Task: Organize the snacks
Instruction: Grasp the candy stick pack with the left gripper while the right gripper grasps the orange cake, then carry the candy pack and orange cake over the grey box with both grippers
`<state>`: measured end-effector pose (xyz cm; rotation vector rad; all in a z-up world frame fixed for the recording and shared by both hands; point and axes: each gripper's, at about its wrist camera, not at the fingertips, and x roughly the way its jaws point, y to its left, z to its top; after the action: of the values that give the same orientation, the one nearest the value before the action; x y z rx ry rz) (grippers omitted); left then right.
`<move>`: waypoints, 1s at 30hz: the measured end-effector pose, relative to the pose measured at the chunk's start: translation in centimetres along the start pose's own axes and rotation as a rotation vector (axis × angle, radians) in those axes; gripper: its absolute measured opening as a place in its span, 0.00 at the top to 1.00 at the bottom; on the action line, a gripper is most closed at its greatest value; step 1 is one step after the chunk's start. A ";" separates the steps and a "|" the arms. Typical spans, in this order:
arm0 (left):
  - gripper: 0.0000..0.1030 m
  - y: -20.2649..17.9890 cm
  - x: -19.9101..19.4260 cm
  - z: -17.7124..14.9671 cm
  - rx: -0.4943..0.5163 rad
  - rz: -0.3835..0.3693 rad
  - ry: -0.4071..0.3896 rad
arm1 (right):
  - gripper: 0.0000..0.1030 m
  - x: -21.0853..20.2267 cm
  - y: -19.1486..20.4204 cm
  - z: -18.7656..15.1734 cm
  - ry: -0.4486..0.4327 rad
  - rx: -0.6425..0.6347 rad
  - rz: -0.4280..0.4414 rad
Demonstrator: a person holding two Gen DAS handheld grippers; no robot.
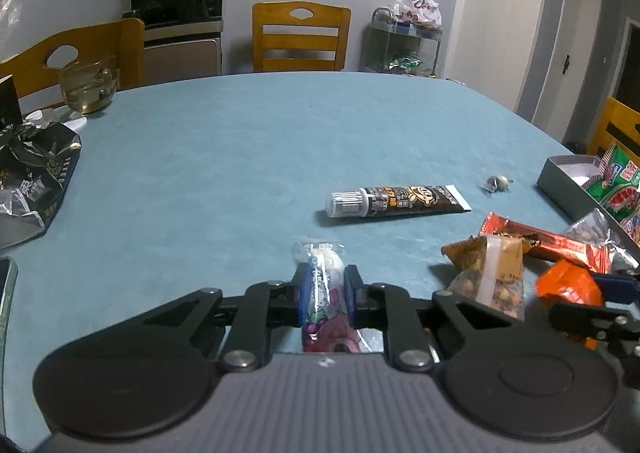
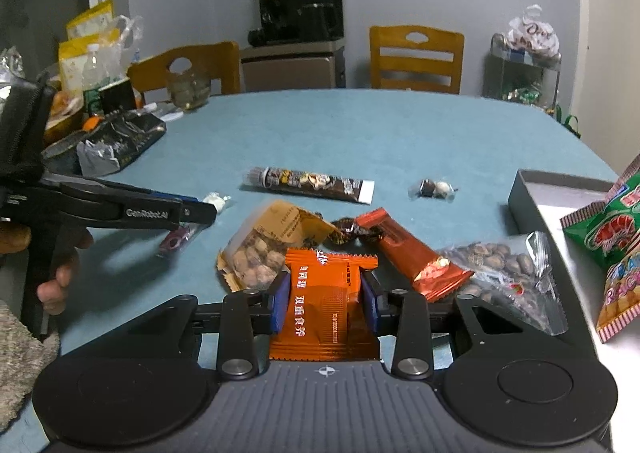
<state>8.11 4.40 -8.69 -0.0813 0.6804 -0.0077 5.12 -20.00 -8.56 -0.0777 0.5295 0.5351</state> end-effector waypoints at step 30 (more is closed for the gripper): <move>0.89 -3.7 -8.8 3.7 0.025 -0.039 -0.216 | 0.63 -7.3 -4.5 1.5 -0.166 0.009 -0.040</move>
<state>3.66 1.27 0.04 -0.0700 0.4628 -0.0446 2.74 -26.92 -3.93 -0.0346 0.3678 0.4951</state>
